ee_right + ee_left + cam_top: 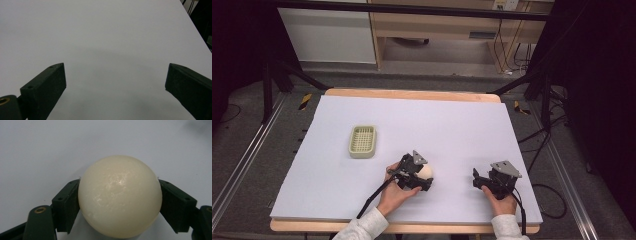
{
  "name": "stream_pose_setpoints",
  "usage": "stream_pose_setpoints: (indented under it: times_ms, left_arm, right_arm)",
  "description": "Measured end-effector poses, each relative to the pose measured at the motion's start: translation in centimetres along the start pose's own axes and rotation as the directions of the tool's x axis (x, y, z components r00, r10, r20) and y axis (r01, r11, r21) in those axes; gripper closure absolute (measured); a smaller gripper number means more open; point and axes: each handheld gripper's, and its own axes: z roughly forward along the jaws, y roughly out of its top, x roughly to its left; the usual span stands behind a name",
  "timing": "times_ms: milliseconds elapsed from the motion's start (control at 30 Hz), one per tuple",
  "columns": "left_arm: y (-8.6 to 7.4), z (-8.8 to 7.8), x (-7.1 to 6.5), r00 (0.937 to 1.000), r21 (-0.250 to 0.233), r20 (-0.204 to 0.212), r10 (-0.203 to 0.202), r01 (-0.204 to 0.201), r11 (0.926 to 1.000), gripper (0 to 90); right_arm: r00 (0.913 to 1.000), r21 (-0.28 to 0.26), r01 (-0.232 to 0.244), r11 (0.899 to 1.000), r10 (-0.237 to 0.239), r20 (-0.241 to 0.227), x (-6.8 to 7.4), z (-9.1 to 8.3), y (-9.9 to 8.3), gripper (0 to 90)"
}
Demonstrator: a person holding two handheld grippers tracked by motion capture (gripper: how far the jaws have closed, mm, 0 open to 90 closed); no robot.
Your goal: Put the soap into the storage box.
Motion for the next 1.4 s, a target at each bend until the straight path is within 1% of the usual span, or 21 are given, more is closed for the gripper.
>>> stream_pose_setpoints:
  times_ms: [200,300,567,867,1167,1200,1400]
  left_arm:
    - [0.1,-0.2,0.2,0.9999,0.002,0.004,-0.014,0.014,0.9999,24.2]
    - [0.0,-0.4,0.2,1.0,0.007,0.001,-0.01,0.01,0.9999,24.3]
    - [0.0,-1.1,0.4,0.9998,-0.01,0.008,-0.02,0.02,0.9997,24.3]
    - [-0.1,-2.4,0.7,1.0,-0.019,0.006,-0.006,0.006,0.9998,24.3]
    - [0.0,-3.6,1.3,1.0,-0.029,-0.006,-0.004,0.004,0.9996,24.4]
    - [-0.1,-3.7,1.4,1.0,-0.029,-0.004,-0.009,0.009,0.9995,24.4]
    - [-0.1,-4.4,1.9,0.9999,-0.029,-0.007,-0.007,0.007,0.9996,24.3]
  right_arm:
    - [1.0,0.0,-0.001,1.0,0.001,0.0,0.0,0.0,0.0,3.8]
    - [1.0,0.001,0.0,1.0,0.0,0.0,0.0,0.0,0.0,3.8]
    - [1.0,0.002,0.002,1.0,-0.002,-0.001,0.0,0.0,0.0,3.8]
    - [1.0,0.001,0.001,1.0,-0.001,0.0,0.0,0.0,0.0,3.8]
    - [1.0,0.002,0.002,1.0,-0.002,0.0,0.0,0.0,0.0,3.8]
    - [1.0,0.002,0.002,1.0,-0.002,0.0,0.0,0.0,0.0,3.8]
    - [1.0,0.002,0.002,1.0,-0.002,-0.001,0.0,0.0,0.0,3.8]
